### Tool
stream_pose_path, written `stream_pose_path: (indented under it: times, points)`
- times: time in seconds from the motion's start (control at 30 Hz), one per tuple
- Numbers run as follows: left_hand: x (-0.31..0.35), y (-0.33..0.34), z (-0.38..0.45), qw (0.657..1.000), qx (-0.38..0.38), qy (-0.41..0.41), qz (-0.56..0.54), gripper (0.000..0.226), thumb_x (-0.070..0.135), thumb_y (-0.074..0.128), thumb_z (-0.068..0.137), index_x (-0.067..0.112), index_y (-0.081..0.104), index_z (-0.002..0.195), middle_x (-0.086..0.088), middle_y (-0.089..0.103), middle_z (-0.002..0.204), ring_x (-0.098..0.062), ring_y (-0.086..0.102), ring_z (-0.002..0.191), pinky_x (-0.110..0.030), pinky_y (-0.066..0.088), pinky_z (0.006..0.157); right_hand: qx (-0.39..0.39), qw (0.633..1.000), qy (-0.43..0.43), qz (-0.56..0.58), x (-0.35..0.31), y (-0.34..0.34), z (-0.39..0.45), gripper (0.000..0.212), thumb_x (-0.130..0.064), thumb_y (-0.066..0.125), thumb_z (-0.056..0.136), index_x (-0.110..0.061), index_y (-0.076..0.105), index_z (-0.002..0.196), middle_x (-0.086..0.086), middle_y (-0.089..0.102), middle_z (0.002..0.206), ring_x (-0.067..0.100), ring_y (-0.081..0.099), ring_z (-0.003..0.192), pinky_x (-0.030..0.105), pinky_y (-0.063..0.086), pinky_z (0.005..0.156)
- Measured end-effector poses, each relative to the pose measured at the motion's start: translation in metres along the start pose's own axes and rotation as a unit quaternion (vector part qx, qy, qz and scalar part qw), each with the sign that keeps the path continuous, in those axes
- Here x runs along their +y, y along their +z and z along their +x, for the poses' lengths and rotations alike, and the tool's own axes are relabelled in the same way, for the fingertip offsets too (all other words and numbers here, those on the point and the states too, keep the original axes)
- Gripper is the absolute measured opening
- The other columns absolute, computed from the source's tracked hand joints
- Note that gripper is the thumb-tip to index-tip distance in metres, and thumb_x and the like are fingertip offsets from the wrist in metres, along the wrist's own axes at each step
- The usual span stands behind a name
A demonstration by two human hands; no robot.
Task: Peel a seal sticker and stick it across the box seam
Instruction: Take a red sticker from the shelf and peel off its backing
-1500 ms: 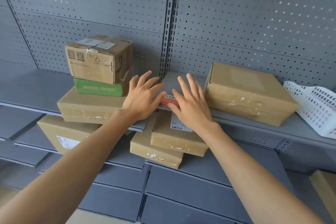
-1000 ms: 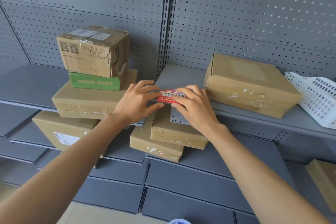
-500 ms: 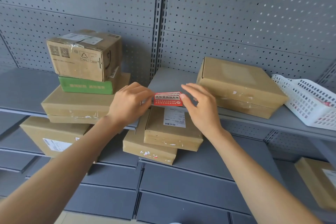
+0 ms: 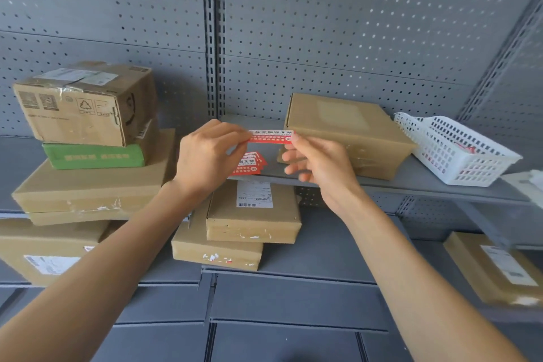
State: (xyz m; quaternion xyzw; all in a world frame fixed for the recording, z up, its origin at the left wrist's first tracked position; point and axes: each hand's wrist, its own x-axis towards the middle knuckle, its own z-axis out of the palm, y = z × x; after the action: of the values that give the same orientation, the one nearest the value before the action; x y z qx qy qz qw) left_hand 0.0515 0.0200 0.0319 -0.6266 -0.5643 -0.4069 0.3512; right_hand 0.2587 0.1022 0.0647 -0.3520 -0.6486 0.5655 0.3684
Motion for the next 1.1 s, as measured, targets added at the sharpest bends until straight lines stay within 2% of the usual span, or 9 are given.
stream_pose_path:
  times: [0.13,0.2,0.23,0.27,0.3,0.37,0.43,0.67,1.1]
  points:
    - [0.02,0.014,0.013,0.999,-0.015,-0.009,-0.037,0.021,0.012,0.069,0.093,0.008,0.078,0.112,-0.008,0.079,0.109,-0.029,0.071,0.089,-0.042,0.061,0.067,0.024,0.999,-0.007,0.027,-0.007,-0.025,-0.009,0.016,-0.024,0.065,0.098,-0.017,0.074,0.087,0.001,0.077,0.076,0.014,0.067,0.06,0.026,0.042,0.056]
    - [0.036,0.017,0.023,0.988,-0.055,-0.095,-0.112,0.042,0.004,0.063,0.09,0.014,0.07,0.13,-0.002,0.074,0.12,-0.026,0.067,0.102,-0.028,0.058,0.075,0.045,0.998,-0.014,0.042,-0.011,-0.039,-0.012,0.014,-0.023,0.066,0.098,-0.016,0.074,0.088,0.001,0.077,0.077,0.015,0.067,0.061,0.027,0.044,0.059]
    - [0.045,0.017,0.029,0.968,-0.073,-0.162,-0.177,0.05,0.003,0.059,0.088,0.017,0.066,0.136,0.003,0.072,0.122,-0.023,0.066,0.103,-0.016,0.054,0.07,0.055,0.997,-0.019,0.048,-0.012,-0.046,-0.013,0.014,-0.023,0.066,0.097,-0.015,0.074,0.089,0.001,0.077,0.078,0.015,0.067,0.062,0.027,0.044,0.06]
    - [0.053,0.018,0.036,0.935,-0.087,-0.235,-0.252,0.054,0.006,0.056,0.087,0.019,0.063,0.139,0.009,0.072,0.119,-0.019,0.066,0.097,-0.013,0.05,0.06,0.064,0.996,-0.024,0.054,-0.014,-0.052,-0.014,0.013,-0.023,0.066,0.097,-0.015,0.074,0.09,0.002,0.077,0.079,0.016,0.067,0.063,0.028,0.045,0.062]
    - [0.061,0.02,0.044,0.89,-0.096,-0.306,-0.324,0.052,0.014,0.053,0.087,0.021,0.064,0.138,0.013,0.075,0.114,-0.018,0.067,0.089,-0.019,0.05,0.054,0.072,0.995,-0.03,0.058,-0.015,-0.059,-0.015,0.013,-0.023,0.066,0.097,-0.015,0.073,0.09,0.002,0.077,0.08,0.016,0.067,0.064,0.028,0.045,0.062]
    - [0.075,0.025,0.059,0.805,-0.122,-0.4,-0.421,0.04,0.033,0.05,0.091,0.026,0.071,0.124,0.009,0.08,0.099,-0.014,0.068,0.084,-0.032,0.048,0.063,0.081,0.994,-0.041,0.062,-0.016,-0.071,-0.016,0.013,-0.023,0.066,0.098,-0.013,0.073,0.093,0.005,0.076,0.082,0.017,0.065,0.065,0.029,0.044,0.064]
    - [0.087,0.029,0.068,0.769,-0.152,-0.418,-0.46,0.031,0.045,0.053,0.099,0.025,0.076,0.102,0.002,0.081,0.092,-0.011,0.071,0.085,-0.038,0.042,0.075,0.082,0.994,-0.049,0.055,-0.018,-0.08,-0.018,0.014,-0.023,0.066,0.098,-0.012,0.073,0.094,0.007,0.076,0.085,0.017,0.065,0.066,0.031,0.044,0.066]
    - [0.108,0.045,0.079,0.73,-0.134,-0.431,-0.513,0.03,0.025,0.067,0.098,0.024,0.07,0.068,0.002,0.075,0.075,-0.012,0.065,0.069,-0.037,0.039,0.079,0.093,0.993,-0.067,0.035,-0.019,-0.105,-0.027,0.016,-0.023,0.065,0.098,-0.009,0.073,0.096,0.004,0.076,0.084,0.018,0.066,0.069,0.037,0.045,0.074]
    - [0.114,0.054,0.085,0.721,-0.159,-0.458,-0.495,0.025,0.023,0.067,0.097,0.018,0.07,0.073,0.001,0.075,0.072,-0.013,0.066,0.064,-0.032,0.041,0.072,0.084,0.993,-0.081,0.009,-0.017,-0.115,-0.019,0.01,-0.011,0.063,0.098,-0.009,0.073,0.094,0.004,0.077,0.081,0.016,0.068,0.069,0.036,0.048,0.072]
